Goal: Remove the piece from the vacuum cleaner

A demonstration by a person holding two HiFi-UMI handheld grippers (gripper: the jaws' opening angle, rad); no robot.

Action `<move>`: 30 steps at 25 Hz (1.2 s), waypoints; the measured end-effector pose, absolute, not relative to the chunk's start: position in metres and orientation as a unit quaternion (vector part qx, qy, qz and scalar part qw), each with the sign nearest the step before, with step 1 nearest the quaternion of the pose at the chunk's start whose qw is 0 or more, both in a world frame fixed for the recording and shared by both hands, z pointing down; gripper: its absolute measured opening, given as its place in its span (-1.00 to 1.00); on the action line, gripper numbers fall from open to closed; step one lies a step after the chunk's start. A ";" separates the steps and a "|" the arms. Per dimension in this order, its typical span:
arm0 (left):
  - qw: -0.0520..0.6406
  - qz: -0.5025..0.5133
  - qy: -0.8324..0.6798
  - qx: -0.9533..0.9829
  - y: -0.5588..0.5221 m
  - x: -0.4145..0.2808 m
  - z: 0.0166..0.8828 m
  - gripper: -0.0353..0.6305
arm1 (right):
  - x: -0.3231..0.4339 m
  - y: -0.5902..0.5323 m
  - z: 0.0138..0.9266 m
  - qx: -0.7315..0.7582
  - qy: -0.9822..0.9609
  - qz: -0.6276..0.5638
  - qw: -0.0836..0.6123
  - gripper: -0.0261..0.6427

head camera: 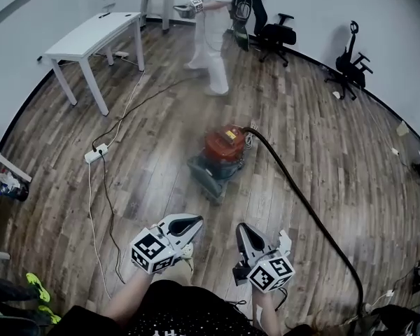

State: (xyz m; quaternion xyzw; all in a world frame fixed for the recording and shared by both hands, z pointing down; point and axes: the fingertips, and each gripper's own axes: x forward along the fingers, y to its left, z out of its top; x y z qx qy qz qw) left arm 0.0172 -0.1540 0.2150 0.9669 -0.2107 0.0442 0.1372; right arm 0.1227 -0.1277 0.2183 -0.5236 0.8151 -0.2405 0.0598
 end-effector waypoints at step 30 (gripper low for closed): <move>0.103 0.066 -0.192 0.974 -0.450 0.068 0.593 -0.61 | 0.199 -0.389 0.583 -0.469 0.861 -0.181 -0.079 -0.71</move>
